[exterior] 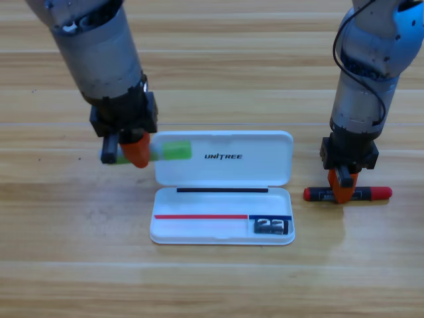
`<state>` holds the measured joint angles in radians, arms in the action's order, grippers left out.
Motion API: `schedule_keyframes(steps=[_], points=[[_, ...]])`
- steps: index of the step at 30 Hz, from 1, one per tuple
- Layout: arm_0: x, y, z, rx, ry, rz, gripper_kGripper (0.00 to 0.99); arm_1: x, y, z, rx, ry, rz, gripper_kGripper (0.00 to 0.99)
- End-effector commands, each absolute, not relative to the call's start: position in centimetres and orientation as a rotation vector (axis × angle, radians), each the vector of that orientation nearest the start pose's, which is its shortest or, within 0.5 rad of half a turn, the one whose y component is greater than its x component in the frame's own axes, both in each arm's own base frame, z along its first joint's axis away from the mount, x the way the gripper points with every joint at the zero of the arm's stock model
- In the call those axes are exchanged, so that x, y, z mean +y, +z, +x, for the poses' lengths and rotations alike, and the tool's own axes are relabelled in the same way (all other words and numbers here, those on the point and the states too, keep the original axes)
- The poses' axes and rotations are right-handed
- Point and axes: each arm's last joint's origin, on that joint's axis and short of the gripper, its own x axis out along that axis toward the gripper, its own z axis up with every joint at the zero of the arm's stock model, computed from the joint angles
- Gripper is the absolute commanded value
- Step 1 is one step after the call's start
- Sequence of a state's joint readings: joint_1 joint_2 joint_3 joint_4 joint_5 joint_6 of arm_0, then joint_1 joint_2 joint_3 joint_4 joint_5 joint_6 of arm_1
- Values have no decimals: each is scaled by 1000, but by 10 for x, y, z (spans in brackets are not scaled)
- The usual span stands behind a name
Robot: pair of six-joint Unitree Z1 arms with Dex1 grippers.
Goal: Clean up eraser and pencils
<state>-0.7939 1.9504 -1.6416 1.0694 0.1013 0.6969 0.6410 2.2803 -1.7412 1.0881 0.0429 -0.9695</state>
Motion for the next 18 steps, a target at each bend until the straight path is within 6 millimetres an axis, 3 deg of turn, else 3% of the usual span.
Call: schedule_keyframes(steps=[1, 4, 7, 12, 18], points=[[-290, 278, 260, 1071, -1058, 1244, 0, 250, 139, 350, 1394, 1324, -1184, 0], [-297, 274, 257, 1064, -1070, 1257, 0, 249, 162, 348, 1341, 1309, -1177, 0], [-304, 270, 255, 1056, -1076, 1272, 0, 245, 200, 342, 1272, 1263, -1154, 0], [-311, 265, 254, 1054, -1081, 1278, 0, 241, 267, 313, 1139, 1253, -1155, 0], [-320, 261, 251, 1048, -1093, 1287, 0, 241, 300, 282, 1085, 1283, -1185, 0]])
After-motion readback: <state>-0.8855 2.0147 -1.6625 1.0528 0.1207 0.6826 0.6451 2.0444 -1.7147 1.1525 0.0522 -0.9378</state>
